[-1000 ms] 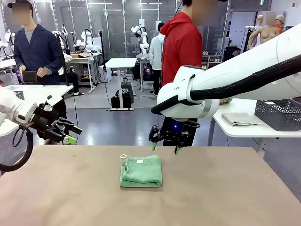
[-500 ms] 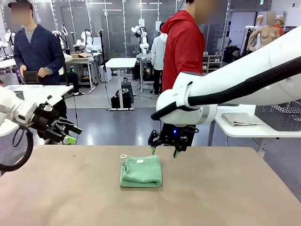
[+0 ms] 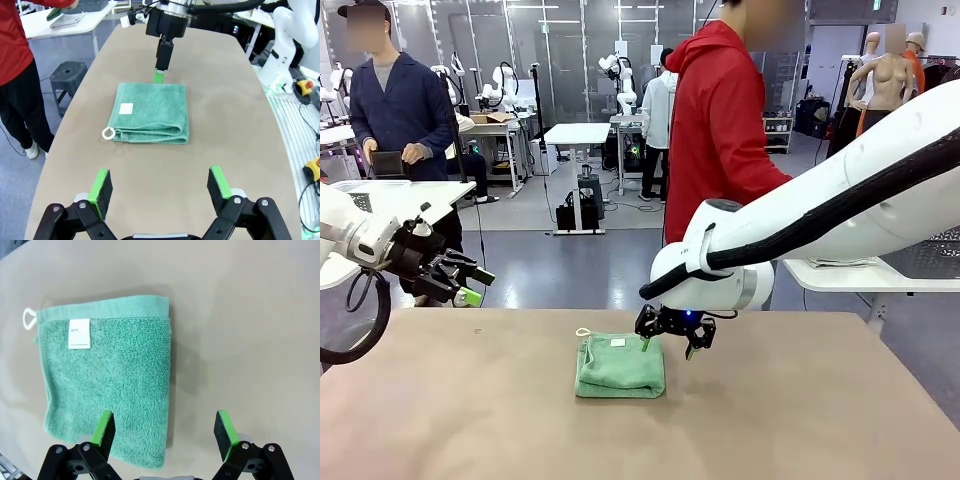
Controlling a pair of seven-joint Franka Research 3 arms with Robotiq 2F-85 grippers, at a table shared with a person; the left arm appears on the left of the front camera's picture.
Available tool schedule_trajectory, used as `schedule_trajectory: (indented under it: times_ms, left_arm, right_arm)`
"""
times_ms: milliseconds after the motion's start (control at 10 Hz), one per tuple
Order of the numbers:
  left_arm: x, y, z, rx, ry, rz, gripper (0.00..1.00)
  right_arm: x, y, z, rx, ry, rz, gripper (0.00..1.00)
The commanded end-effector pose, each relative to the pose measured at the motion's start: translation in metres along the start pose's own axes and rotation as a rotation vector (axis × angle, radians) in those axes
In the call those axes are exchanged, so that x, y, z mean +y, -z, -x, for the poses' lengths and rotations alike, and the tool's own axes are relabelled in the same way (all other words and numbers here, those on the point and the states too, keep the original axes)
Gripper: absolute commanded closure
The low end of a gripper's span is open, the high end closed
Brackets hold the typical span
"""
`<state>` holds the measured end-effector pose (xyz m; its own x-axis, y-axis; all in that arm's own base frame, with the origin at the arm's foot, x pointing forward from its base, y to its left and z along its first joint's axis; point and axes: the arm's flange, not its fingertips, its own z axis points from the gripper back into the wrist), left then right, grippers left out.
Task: Fold the towels and place them in the basket.
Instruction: Place the folded Towel with hook on the right side of the table.
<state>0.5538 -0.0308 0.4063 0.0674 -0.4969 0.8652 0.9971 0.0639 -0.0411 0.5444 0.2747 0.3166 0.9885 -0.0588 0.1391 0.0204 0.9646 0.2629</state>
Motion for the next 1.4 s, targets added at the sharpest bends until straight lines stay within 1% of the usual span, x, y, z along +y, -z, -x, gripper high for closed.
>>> schedule_trajectory:
  times_ms: [0, 200, 400, 600, 700, 800, 900, 1000, 1100, 1200, 1300]
  left_arm:
    - [-0.001, -0.001, -0.002, -0.005, 0.003, -0.004, 0.04]
    - [-0.001, -0.001, -0.002, -0.005, 0.003, -0.004, 0.04]
    - [-0.001, -0.001, -0.002, -0.005, 0.003, -0.004, 0.04]
    - [-0.001, -0.001, -0.002, -0.005, 0.003, -0.004, 0.04]
    - [-0.001, -0.001, -0.002, -0.005, 0.003, -0.004, 0.04]
    - [-0.001, -0.001, -0.002, -0.005, 0.003, -0.004, 0.04]
    - [-0.001, -0.001, -0.002, -0.005, 0.003, -0.004, 0.04]
    - [-0.001, -0.001, -0.002, -0.005, 0.003, -0.004, 0.04]
    - [-0.001, -0.001, -0.002, -0.005, 0.003, -0.004, 0.04]
    - [-0.001, -0.001, -0.002, -0.005, 0.003, -0.004, 0.04]
    - [-0.001, -0.001, -0.002, -0.005, 0.003, -0.004, 0.04]
  right_arm:
    - [0.003, 0.01, -0.002, 0.007, -0.004, -0.034, 0.0]
    - [0.002, 0.017, -0.004, 0.007, -0.007, -0.049, 0.0]
    - [0.003, 0.022, -0.005, 0.006, -0.011, -0.091, 0.0]
    - [0.004, 0.027, -0.007, 0.007, -0.021, -0.091, 0.0]
    - [0.004, 0.03, -0.009, 0.006, -0.025, -0.093, 0.2]
    - [0.003, 0.031, -0.01, 0.008, -0.025, -0.092, 0.2]
    - [0.001, 0.03, -0.011, 0.009, -0.023, -0.093, 0.4]
    - [0.0, 0.028, -0.011, 0.007, -0.022, -0.1, 0.22]
    - [-0.001, 0.028, -0.011, 0.007, -0.022, -0.106, 0.36]
    - [0.0, 0.028, -0.011, 0.007, -0.021, -0.108, 0.42]
    - [0.0, 0.027, -0.012, 0.008, -0.02, -0.109, 0.56]
